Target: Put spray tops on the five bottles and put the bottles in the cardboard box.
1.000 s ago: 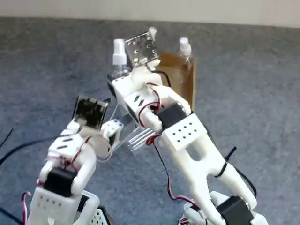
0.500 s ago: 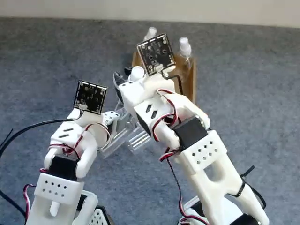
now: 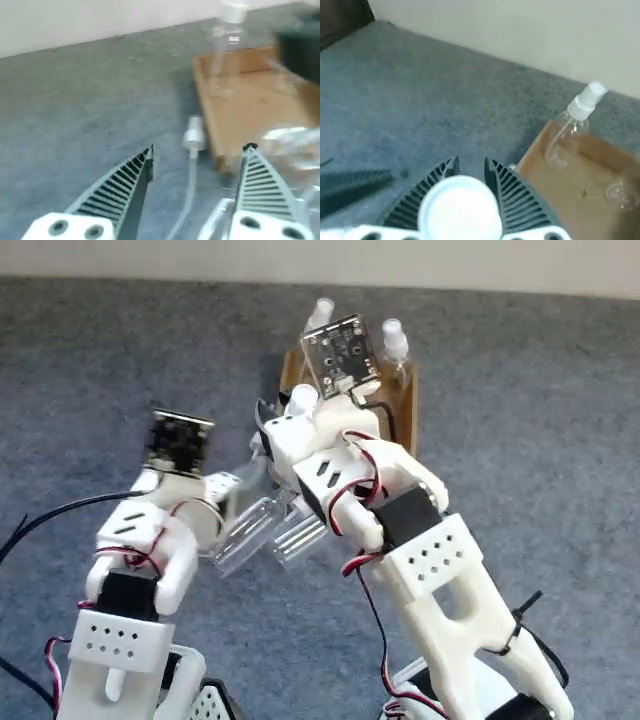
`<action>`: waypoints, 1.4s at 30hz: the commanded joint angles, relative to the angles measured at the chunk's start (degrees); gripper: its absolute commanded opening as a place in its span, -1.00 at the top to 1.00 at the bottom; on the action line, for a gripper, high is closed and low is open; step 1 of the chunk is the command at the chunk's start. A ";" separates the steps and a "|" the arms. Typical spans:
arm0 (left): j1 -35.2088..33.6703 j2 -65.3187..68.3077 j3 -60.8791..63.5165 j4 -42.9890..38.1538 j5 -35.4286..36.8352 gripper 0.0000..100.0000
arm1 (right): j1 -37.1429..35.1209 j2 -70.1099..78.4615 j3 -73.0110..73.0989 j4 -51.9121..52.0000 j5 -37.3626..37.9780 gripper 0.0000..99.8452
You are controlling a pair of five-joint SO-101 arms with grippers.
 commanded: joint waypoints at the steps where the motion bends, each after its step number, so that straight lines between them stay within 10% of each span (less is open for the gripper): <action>1: -5.85 -0.13 0.75 -0.70 -3.52 0.51 | 2.15 2.51 -0.40 0.04 0.18 0.99; 29: -8.04 -0.22 5.41 -0.62 -6.15 0.50 | 3.03 13.58 8.04 -3.65 0.18 0.93; 42: 8.84 -0.22 9.27 -0.53 -16.44 0.39 | 1.98 13.23 7.60 0.40 -0.26 0.99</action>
